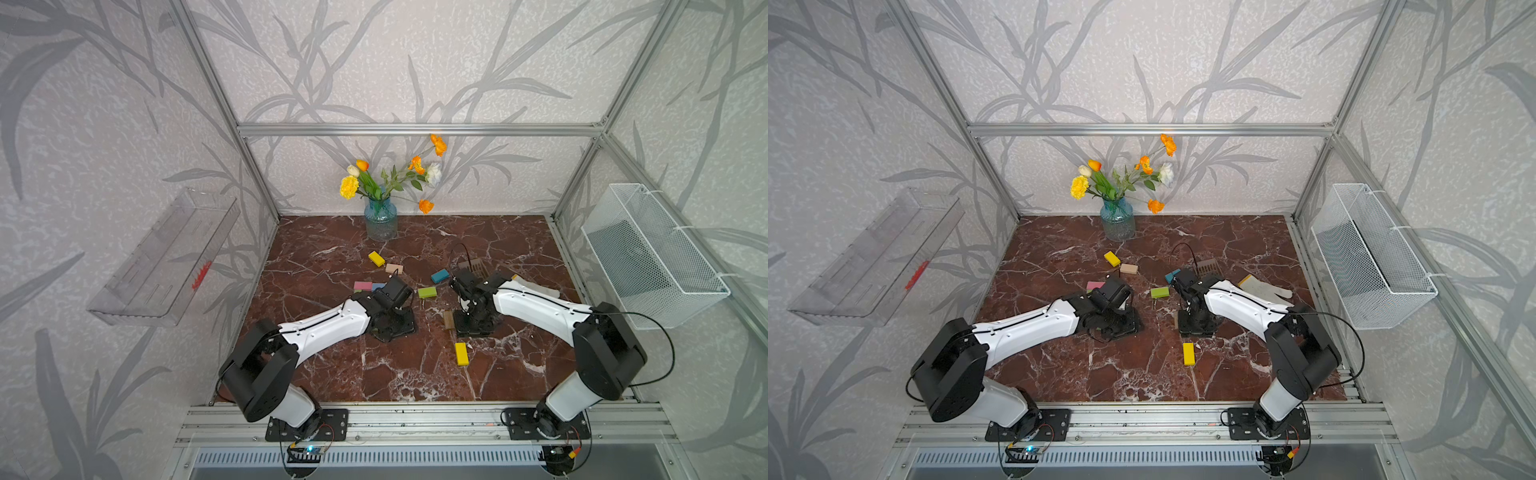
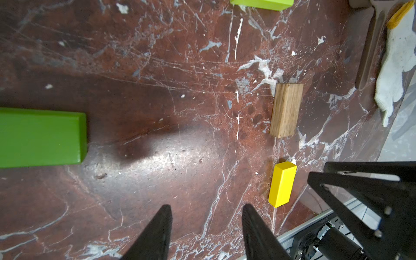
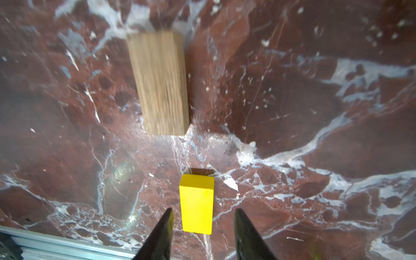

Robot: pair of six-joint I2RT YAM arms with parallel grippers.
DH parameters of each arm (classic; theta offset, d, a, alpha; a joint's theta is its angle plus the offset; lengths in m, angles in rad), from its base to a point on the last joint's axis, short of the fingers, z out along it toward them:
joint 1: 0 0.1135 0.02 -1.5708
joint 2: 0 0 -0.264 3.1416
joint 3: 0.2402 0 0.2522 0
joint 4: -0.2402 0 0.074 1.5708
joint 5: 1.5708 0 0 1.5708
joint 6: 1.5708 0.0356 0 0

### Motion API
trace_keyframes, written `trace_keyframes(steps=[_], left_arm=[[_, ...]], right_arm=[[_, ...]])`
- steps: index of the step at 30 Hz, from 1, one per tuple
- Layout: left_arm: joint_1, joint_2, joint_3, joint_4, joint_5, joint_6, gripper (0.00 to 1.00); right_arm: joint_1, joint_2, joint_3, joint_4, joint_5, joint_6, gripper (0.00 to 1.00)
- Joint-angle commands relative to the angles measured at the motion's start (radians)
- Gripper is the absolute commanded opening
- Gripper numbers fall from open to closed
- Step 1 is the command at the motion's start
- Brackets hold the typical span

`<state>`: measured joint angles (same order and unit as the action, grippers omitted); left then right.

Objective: Assemble the letter c with building blocks
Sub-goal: Move the building block to the center of the board, then assemble the building block at the center of the board.

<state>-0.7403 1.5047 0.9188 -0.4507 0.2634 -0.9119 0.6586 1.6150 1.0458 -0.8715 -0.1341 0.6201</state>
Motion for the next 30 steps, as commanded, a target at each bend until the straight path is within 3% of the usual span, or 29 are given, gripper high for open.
trace_keyframes(steps=[1,21,26,30], left_arm=[[0.003,-0.032,-0.015,0.012,-0.008,-0.002,0.51],[0.005,-0.038,-0.027,0.042,0.016,0.017,0.50],[0.005,-0.068,-0.053,0.081,0.034,0.024,0.50],[0.006,-0.100,-0.077,0.097,0.038,0.024,0.49]], right_arm=[[0.028,-0.033,-0.020,-0.046,-0.014,0.049,0.49],[0.079,0.060,-0.053,0.025,-0.026,0.091,0.49],[0.081,0.079,-0.063,0.043,-0.033,0.092,0.43],[0.081,0.086,-0.053,0.049,-0.029,0.087,0.32]])
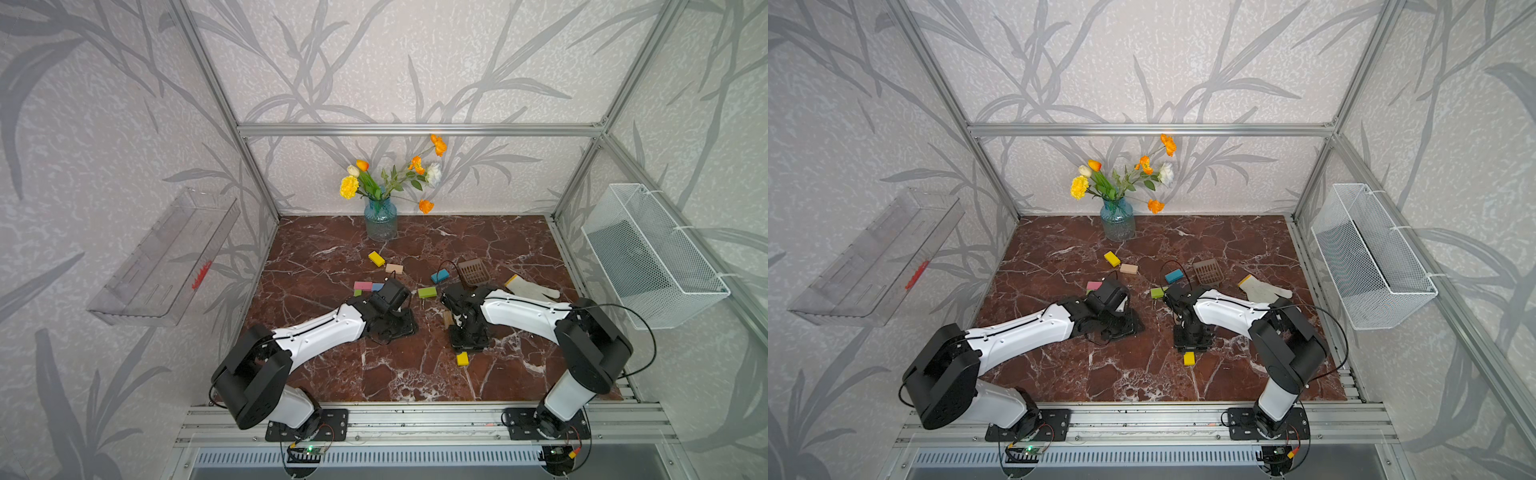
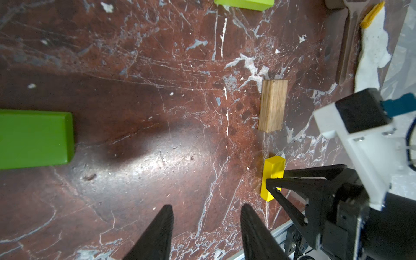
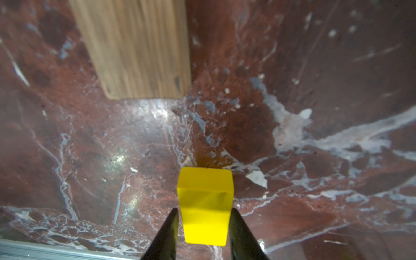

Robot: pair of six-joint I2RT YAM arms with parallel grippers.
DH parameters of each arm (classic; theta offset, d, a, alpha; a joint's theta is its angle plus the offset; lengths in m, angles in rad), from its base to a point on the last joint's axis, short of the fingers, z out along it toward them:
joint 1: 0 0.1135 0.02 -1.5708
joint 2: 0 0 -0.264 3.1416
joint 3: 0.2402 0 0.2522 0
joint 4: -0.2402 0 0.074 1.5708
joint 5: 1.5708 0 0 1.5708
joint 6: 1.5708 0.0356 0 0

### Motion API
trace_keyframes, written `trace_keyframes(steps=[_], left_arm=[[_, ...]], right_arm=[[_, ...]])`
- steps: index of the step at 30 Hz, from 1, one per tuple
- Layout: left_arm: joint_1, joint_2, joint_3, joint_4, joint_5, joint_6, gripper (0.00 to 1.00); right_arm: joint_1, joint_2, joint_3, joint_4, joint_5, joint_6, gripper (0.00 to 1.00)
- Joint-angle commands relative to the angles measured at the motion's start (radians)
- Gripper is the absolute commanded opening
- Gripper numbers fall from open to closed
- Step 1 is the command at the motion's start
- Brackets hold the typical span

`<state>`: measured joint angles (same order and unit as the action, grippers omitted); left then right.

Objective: Assemble the letter c with building blocks
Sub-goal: Assemble the building block at the center of the board.

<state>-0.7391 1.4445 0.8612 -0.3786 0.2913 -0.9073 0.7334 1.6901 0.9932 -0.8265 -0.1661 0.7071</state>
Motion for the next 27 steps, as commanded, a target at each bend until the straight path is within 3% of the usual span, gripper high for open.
trace_keyframes(steps=[1,13,27], left_arm=[[0.005,-0.048,-0.024,0.029,0.008,0.018,0.49],[0.012,-0.082,-0.065,0.081,0.036,0.015,0.49],[0.020,-0.099,-0.089,0.110,0.048,0.007,0.49]], right_arm=[[0.006,0.011,0.009,0.005,0.005,-0.004,0.31],[-0.001,0.113,0.152,-0.039,0.040,-0.055,0.30],[-0.021,0.127,0.164,-0.026,0.060,-0.062,0.30]])
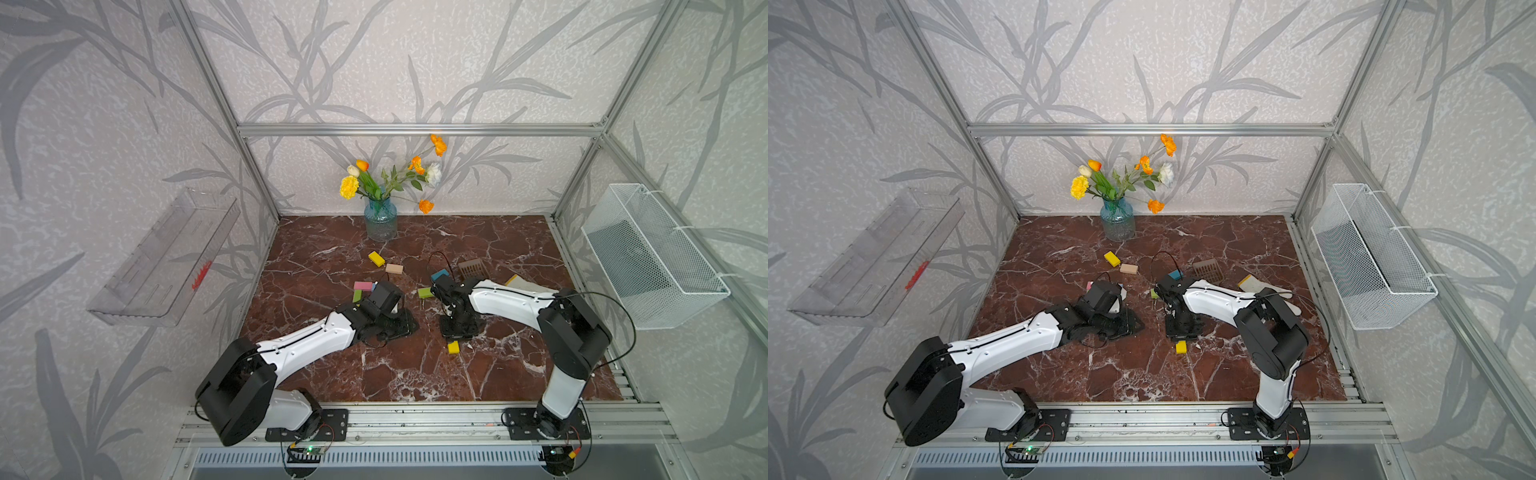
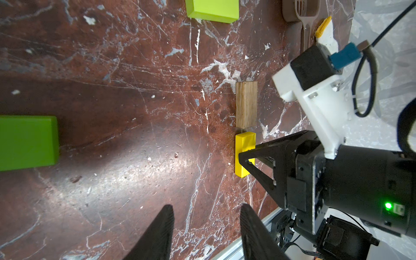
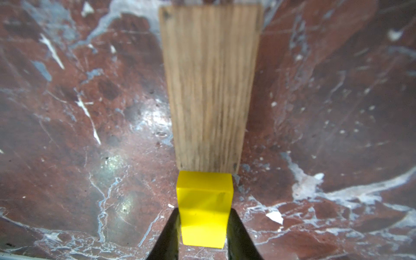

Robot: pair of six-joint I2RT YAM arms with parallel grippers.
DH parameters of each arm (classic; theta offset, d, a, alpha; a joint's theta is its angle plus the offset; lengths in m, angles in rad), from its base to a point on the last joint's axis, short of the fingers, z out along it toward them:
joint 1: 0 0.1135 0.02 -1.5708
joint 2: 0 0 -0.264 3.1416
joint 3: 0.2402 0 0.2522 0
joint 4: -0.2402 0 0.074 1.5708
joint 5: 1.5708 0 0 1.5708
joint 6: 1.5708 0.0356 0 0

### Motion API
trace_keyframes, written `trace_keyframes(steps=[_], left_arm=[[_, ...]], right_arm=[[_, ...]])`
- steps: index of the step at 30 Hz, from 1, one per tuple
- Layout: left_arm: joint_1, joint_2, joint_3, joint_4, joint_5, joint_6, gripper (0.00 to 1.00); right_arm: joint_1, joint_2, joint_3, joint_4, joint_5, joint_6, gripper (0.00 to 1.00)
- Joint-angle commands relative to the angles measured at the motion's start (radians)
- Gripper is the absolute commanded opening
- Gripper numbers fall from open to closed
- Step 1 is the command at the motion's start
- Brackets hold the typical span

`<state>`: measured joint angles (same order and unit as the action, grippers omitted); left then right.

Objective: Assemble the letter c with building blocks
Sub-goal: Assemble the building block at the center of the board.

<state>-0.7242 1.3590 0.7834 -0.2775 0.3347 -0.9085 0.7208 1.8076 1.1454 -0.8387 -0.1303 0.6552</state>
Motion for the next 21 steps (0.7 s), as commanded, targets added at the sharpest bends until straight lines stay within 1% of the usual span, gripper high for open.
trace_keyframes(steps=[1,15,17,21], left_arm=[[0.005,-0.013,-0.013,0.009,0.003,0.007,0.49],[0.005,-0.014,-0.015,0.010,0.000,0.002,0.48],[0.006,-0.013,-0.015,0.012,0.000,0.000,0.48],[0.006,-0.012,-0.016,0.016,0.000,-0.001,0.48]], right_arm=[[-0.010,0.009,0.013,-0.011,0.024,-0.010,0.30],[-0.025,0.011,0.011,0.013,0.029,-0.010,0.34],[-0.026,0.012,0.012,0.015,0.029,-0.044,0.35],[-0.025,0.015,0.011,0.024,0.026,-0.049,0.35]])
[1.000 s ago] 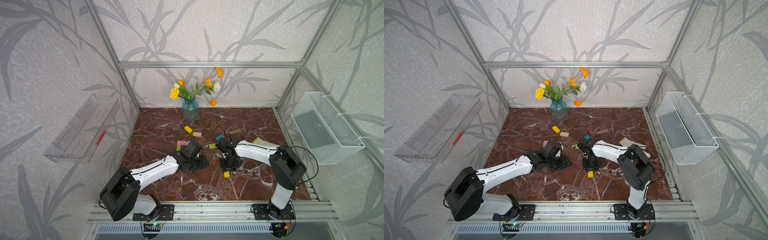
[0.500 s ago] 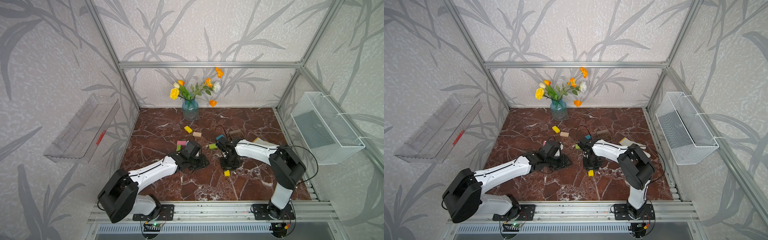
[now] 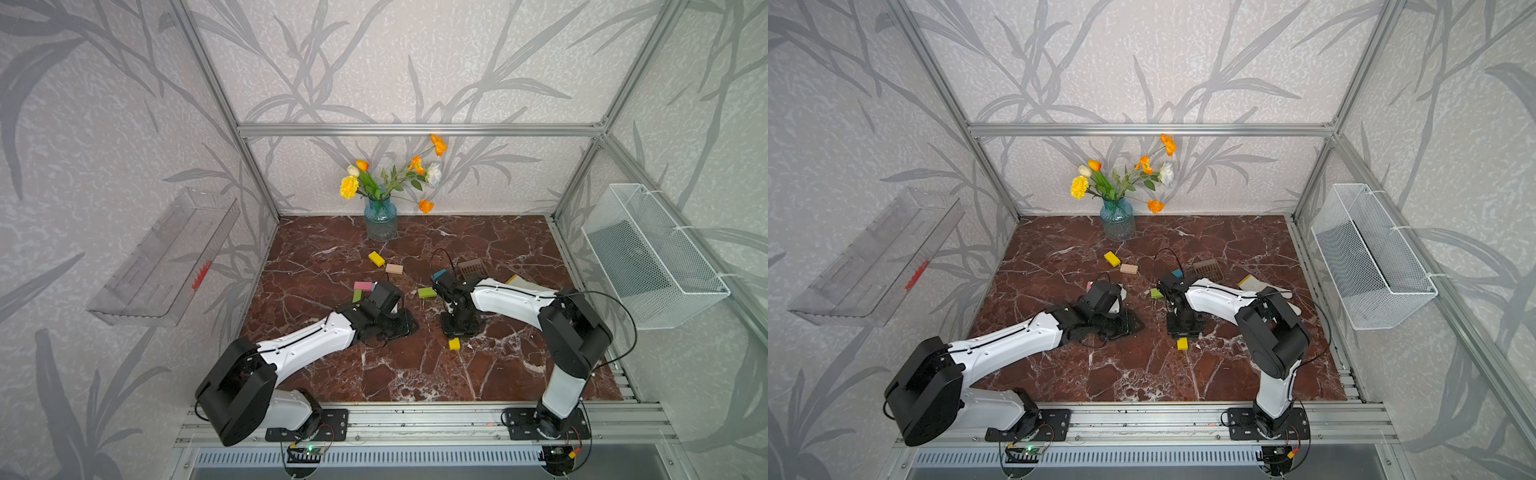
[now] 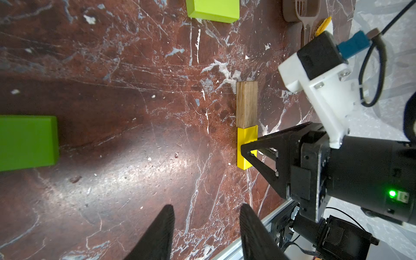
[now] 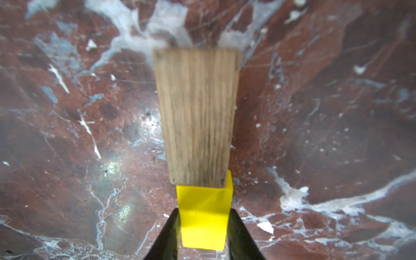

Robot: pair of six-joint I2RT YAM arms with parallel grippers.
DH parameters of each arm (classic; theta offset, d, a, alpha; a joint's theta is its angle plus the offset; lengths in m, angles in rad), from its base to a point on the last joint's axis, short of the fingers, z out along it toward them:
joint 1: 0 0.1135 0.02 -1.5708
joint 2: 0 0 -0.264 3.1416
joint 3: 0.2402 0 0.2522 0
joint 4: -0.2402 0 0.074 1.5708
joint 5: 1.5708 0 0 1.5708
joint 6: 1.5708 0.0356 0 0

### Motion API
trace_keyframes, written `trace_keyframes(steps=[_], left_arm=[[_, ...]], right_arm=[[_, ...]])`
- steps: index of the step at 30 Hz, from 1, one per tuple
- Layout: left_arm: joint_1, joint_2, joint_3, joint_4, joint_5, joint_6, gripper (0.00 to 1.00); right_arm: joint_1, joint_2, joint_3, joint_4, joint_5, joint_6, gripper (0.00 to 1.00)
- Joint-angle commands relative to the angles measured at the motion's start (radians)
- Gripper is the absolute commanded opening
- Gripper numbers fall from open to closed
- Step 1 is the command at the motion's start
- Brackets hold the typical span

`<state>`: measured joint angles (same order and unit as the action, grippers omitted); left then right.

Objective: Assemble the letter c with building blocks
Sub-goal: Assemble the building block at the center of the board, then pick up the building block from the center of the board.

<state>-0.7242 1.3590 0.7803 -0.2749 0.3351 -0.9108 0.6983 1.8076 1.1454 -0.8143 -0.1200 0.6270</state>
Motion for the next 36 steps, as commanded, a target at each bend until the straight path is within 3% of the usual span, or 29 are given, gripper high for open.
trace_keyframes(steps=[1,7,13,18,23,36], left_arm=[[0.006,-0.014,-0.013,0.015,-0.001,0.001,0.48],[0.006,-0.009,-0.016,0.019,-0.001,-0.001,0.48],[0.006,-0.005,-0.005,0.006,-0.006,0.000,0.48],[0.005,0.020,0.049,-0.073,-0.083,0.006,0.55],[0.003,0.091,0.148,-0.159,-0.181,0.019,0.63],[-0.008,0.454,0.585,-0.408,-0.344,0.080,0.70]], right_arm=[[-0.003,0.017,0.010,-0.001,0.014,-0.020,0.35],[-0.005,0.010,0.007,-0.002,0.017,-0.013,0.43],[-0.005,-0.051,0.002,-0.016,0.026,-0.005,0.67],[-0.034,-0.169,-0.021,-0.019,0.017,-0.004,0.68],[-0.129,-0.269,-0.056,-0.016,-0.027,-0.027,0.67],[-0.329,-0.355,-0.169,0.037,-0.139,-0.114,0.68]])
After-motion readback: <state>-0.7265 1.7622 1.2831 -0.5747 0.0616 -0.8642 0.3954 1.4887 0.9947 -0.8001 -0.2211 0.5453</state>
